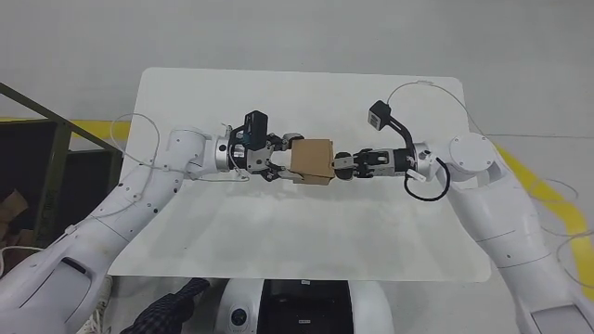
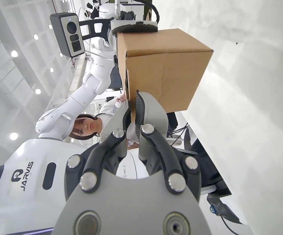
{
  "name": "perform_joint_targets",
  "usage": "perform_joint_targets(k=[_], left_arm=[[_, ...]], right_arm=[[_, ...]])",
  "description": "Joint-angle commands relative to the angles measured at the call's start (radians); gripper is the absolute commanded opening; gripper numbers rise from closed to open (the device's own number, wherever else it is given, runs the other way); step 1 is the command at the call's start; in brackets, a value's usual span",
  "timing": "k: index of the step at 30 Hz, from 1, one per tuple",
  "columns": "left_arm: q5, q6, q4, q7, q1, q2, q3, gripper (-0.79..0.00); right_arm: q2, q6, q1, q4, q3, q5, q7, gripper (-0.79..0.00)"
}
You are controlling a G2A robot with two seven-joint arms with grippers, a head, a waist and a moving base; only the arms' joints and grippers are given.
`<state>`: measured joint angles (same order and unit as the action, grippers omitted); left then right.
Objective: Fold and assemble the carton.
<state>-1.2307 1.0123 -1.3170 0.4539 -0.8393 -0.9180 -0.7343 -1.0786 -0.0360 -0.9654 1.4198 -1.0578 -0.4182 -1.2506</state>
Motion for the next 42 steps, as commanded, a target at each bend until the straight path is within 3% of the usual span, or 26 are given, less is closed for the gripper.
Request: perform_joint_targets(k=[1,12,13,15,17,22,24,42], left_arm=[[-0.001,0.0,-0.001,-0.002,0.0,0.0,-0.001,-0.425],[0.01,0.0,0.001,-0.014,-0.001,-0.005,-0.006,-0.425],[0.013,0.0,0.002,-0.015,-0.002,-0.006,-0.006,-0.425],[0.015,0.0,0.005,-0.018,-0.002,-0.007,-0.007,-0.422],[0.016,0.0,0.006,-0.021,-0.002,-0.007,-0.009,-0.422],[0.022,0.0,0.008,-0.026,-0.004,-0.007,-0.013,-0.425],[0.024,0.0,0.007,-0.027,-0.006,-0.007,-0.015,-0.425],[0.034,0.0,0.009,-0.039,-0.008,-0.013,-0.018,-0.422]], right_arm=[[0.0,-0.002,0.0,-0.001,0.002,-0.003,0.0,-0.785],[-0.006,-0.003,0.006,-0.007,0.022,-0.016,0.017,-0.785],[-0.006,-0.005,0.005,-0.008,0.021,-0.019,0.017,-0.776],[-0.005,-0.008,0.004,-0.012,0.017,-0.024,0.017,-0.659],[-0.004,-0.011,0.001,-0.015,0.01,-0.029,0.016,-0.653],[0.001,-0.013,-0.012,-0.009,-0.008,-0.035,0.01,-0.699],[0.003,-0.013,-0.018,-0.005,-0.011,-0.037,0.01,-0.785],[-0.007,-0.022,-0.011,-0.013,0.026,-0.064,0.006,-0.785]])
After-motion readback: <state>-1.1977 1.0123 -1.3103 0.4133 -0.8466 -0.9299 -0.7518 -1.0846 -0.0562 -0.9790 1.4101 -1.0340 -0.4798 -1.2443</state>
